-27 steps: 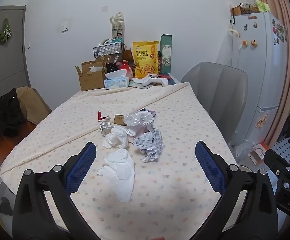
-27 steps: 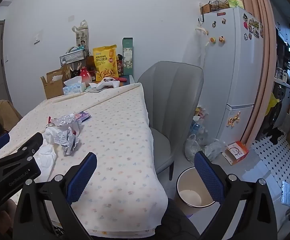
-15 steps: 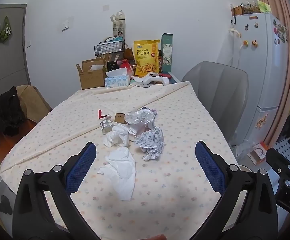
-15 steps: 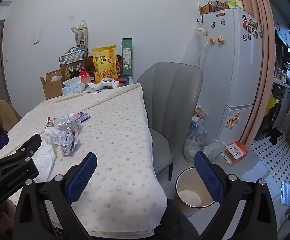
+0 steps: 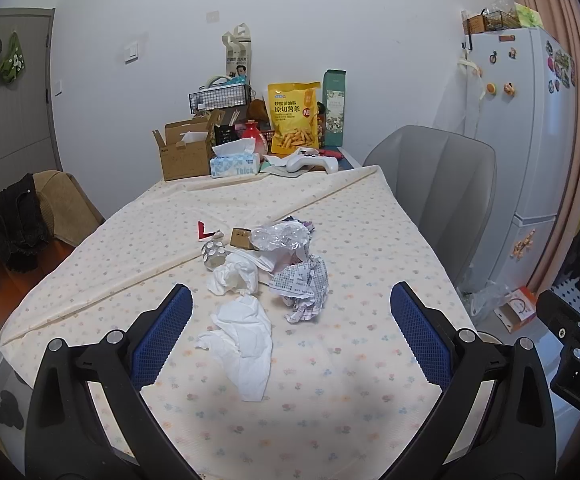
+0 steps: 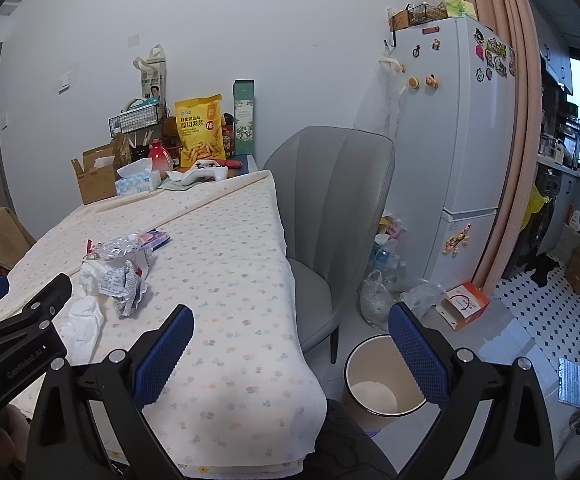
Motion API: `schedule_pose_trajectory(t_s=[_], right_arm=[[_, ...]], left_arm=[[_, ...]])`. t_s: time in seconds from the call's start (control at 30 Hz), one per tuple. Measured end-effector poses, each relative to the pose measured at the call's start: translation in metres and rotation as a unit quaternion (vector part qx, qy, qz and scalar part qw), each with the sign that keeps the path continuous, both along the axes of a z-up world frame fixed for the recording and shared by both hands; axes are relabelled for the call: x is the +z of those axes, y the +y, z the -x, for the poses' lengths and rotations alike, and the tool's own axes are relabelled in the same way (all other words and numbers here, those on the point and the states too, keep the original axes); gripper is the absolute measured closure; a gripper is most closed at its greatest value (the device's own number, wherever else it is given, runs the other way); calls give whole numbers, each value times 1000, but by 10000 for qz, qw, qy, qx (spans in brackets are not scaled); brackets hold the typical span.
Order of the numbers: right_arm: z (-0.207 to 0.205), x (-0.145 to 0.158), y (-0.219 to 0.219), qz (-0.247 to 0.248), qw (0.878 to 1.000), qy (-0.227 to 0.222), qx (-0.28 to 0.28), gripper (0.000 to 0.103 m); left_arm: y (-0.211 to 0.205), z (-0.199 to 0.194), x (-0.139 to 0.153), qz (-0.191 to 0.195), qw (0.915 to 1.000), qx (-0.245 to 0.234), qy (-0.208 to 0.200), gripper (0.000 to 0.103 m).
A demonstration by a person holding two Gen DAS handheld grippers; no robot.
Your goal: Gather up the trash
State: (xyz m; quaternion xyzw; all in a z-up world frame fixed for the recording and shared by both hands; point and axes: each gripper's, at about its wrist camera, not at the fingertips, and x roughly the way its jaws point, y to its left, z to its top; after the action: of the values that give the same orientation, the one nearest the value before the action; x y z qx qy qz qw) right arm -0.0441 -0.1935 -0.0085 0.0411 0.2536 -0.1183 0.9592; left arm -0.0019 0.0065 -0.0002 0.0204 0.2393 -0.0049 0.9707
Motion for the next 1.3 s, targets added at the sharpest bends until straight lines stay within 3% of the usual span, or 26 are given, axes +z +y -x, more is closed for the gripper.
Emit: schedule_pose_trajectory(t_s=[1.3], right_arm=[[0,-1,2,-69,9999,-15,111,7]], left_arm=[[2,2,1,54,10000,27,-34,4]])
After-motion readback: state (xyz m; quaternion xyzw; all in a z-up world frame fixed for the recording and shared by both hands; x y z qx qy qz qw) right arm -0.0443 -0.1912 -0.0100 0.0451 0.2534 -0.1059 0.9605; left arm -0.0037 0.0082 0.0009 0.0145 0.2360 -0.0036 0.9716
